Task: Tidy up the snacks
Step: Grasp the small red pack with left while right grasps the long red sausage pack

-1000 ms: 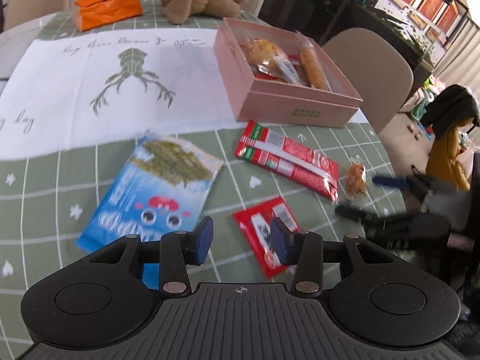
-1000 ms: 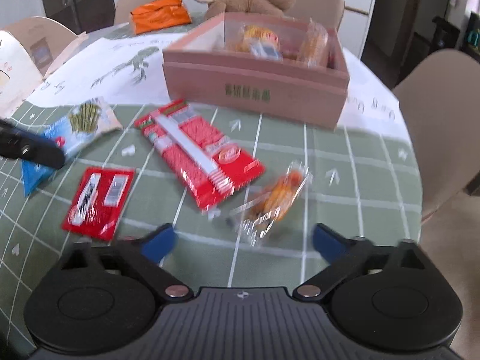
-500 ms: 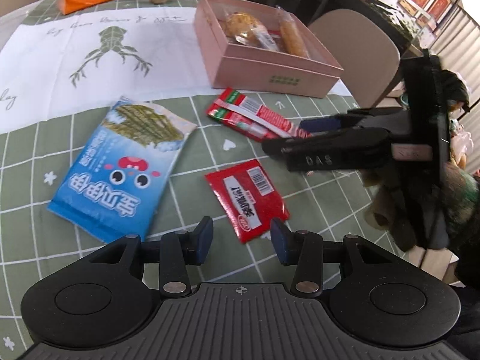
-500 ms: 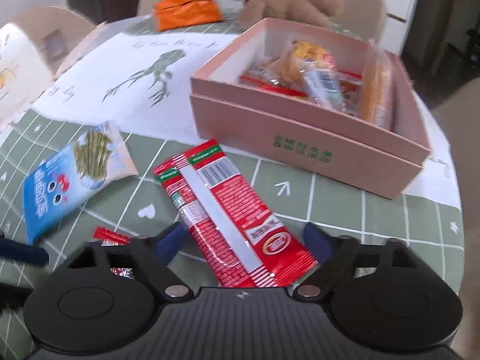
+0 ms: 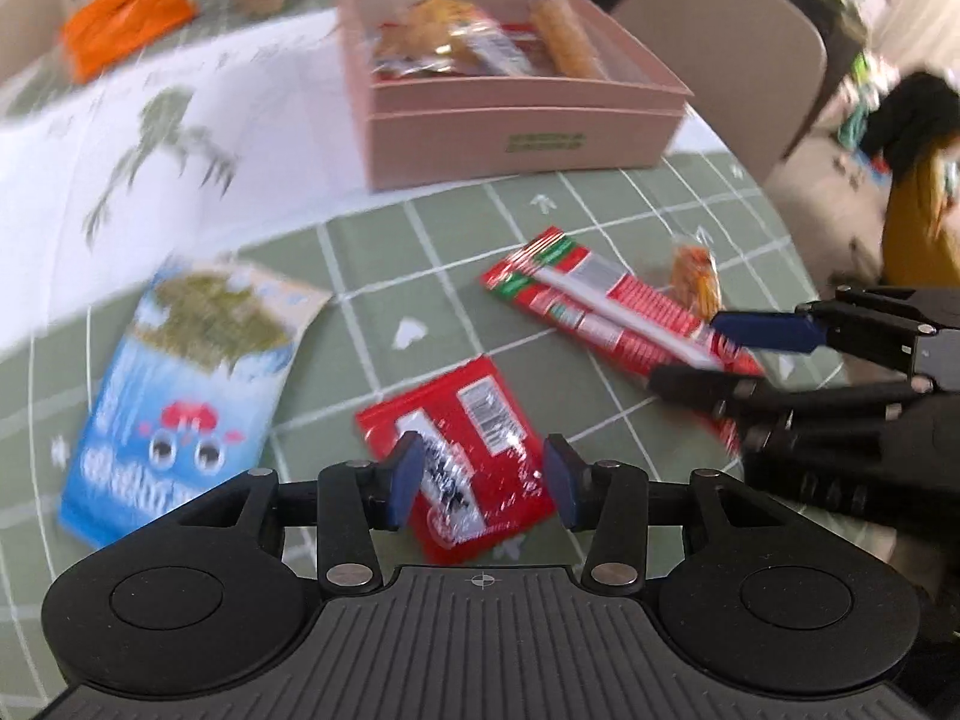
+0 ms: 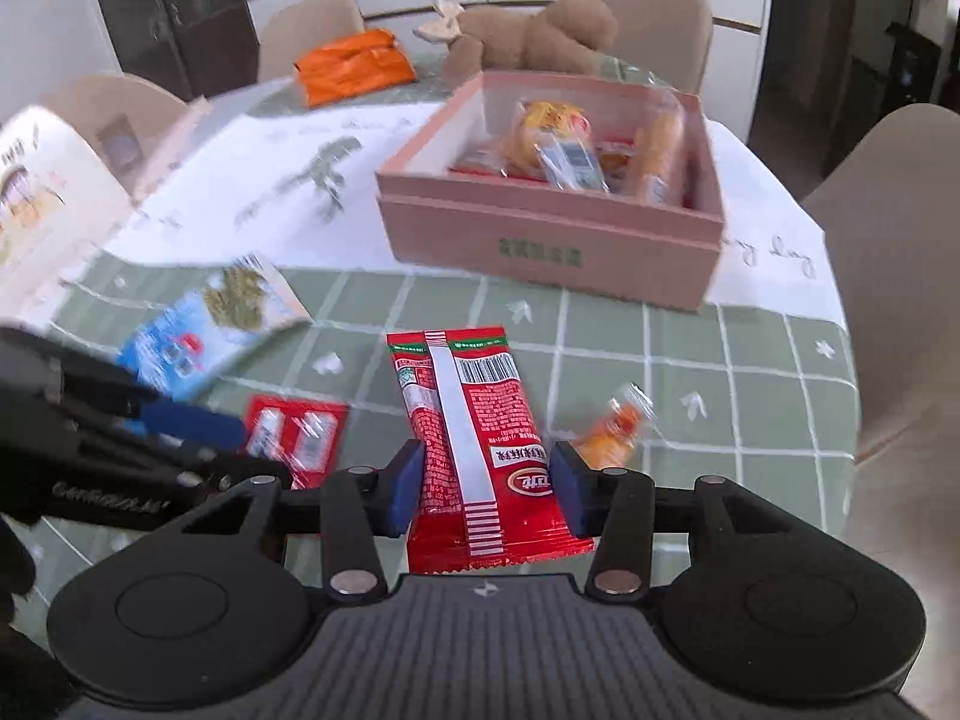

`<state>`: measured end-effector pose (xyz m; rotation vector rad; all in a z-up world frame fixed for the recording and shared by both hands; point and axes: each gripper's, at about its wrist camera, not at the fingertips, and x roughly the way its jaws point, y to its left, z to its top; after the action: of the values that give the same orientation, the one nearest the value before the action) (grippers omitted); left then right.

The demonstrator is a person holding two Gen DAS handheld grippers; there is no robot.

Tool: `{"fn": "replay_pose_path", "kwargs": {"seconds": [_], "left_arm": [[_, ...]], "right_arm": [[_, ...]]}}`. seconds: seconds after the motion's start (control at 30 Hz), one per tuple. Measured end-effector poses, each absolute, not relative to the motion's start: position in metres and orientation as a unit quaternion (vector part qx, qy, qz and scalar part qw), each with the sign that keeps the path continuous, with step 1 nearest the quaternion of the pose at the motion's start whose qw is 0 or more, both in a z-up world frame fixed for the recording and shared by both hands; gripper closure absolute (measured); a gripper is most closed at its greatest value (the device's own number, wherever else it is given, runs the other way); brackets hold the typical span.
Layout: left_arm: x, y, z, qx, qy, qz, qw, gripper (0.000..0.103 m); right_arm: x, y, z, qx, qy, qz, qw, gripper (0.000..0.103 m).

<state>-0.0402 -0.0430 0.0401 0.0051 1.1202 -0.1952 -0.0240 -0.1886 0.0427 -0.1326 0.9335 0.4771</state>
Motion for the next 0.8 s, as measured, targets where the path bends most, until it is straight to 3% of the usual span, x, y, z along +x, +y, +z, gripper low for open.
{"fn": "replay_pose_path", "kwargs": {"seconds": [0.23, 0.33, 0.43, 0.6, 0.8], "left_arm": [[-0.040, -0.043, 0.038, 0.042, 0.527, -0.080, 0.845, 0.054], [-0.039, -0.030, 0.036, 0.019, 0.530, -0.083, 0.843, 0.052], [-0.044, -0.018, 0.036, 0.004, 0.528, -0.089, 0.844, 0.054], [-0.055, 0.006, 0.036, -0.033, 0.526, -0.105, 0.843, 0.075], [-0.054, 0.009, 0.036, -0.059, 0.530, -0.110, 0.839, 0.075]], "right_arm": [[-0.042, -0.184, 0.029, -0.063, 0.455, 0.234, 0.857, 0.056], [-0.043, -0.181, 0.028, -0.072, 0.455, 0.236, 0.856, 0.052], [-0.043, -0.177, 0.025, -0.084, 0.461, 0.236, 0.852, 0.042], [-0.045, -0.183, 0.029, -0.078, 0.465, 0.251, 0.845, 0.037], [-0.044, -0.205, 0.040, -0.046, 0.454, 0.236, 0.858, 0.031]]}}
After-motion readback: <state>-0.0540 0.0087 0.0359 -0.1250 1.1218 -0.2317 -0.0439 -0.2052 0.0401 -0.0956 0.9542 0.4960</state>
